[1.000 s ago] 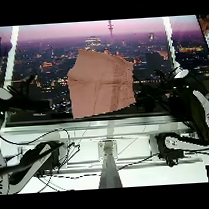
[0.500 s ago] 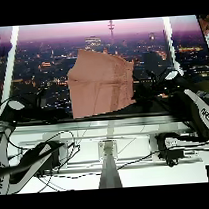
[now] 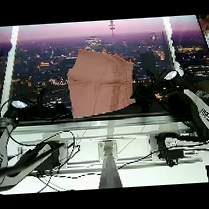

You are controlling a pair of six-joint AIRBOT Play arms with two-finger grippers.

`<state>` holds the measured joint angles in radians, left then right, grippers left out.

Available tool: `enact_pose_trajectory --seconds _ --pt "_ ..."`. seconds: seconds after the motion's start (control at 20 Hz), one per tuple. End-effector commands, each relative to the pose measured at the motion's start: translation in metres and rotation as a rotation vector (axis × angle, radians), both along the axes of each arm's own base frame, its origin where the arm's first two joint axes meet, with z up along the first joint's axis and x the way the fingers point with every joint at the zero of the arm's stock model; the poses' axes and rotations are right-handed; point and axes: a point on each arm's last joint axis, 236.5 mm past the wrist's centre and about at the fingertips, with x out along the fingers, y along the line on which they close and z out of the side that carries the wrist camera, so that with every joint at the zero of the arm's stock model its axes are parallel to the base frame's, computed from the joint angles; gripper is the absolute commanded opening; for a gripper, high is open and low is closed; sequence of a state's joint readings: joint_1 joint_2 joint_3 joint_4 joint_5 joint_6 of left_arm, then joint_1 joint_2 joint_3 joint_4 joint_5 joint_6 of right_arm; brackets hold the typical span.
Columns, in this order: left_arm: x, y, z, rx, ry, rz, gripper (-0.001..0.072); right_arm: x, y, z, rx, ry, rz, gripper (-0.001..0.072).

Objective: Fold the clothes and pants, and hang the long-sleeved shirts on hangers.

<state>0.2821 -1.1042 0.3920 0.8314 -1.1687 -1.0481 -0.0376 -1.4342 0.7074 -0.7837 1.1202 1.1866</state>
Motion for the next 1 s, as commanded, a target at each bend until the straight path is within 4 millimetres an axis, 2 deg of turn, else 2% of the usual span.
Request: enact_pose_trajectory --seconds 0.0,0.1,0.35,0.4,0.5,0.55,0.65,0.75,0.8,0.85,0.95 --pt "0.006 -0.011 -0.006 -0.065 0.008 0.028 0.0589 -0.001 0.001 0.000 0.002 0.002 0.001 0.0320" --pt "0.005 -0.021 -0.008 -0.108 0.013 0.020 0.0493 0.002 0.000 -0.001 -0.004 -0.007 -0.006 0.0320" --pt "-0.008 -0.041 -0.029 -0.060 0.041 -0.091 0.0479 0.007 -0.002 -0.002 -0.014 -0.021 -0.018 0.0309" --pt "-0.010 -0.045 -0.032 -0.048 0.038 -0.112 0.0402 0.005 -0.001 -0.002 -0.010 -0.016 -0.014 0.0305" --pt "-0.012 -0.050 -0.033 -0.037 0.028 -0.141 0.0125 0.000 0.004 0.003 0.020 0.007 -0.005 0.0047" --pt "-0.012 -0.051 -0.033 -0.038 0.012 -0.166 0.0108 -0.002 0.007 0.006 0.038 0.013 -0.003 0.0019" --pt "-0.012 -0.052 -0.032 -0.041 -0.009 -0.190 0.0013 -0.004 0.015 0.014 0.087 -0.013 0.043 0.0019" --pt "-0.002 -0.053 -0.024 -0.047 -0.042 -0.203 0.0013 -0.004 0.026 0.033 0.166 -0.054 0.090 0.0018" --pt "0.009 -0.054 -0.014 -0.050 -0.079 -0.211 0.0013 -0.002 0.031 0.045 0.202 -0.087 0.113 0.0019" --pt "0.024 -0.054 0.000 -0.052 -0.131 -0.221 0.0012 0.004 0.035 0.061 0.228 -0.129 0.131 0.0019" --pt "0.065 -0.055 0.045 -0.044 -0.294 -0.245 0.0012 0.023 0.038 0.096 0.241 -0.241 0.157 0.0018"
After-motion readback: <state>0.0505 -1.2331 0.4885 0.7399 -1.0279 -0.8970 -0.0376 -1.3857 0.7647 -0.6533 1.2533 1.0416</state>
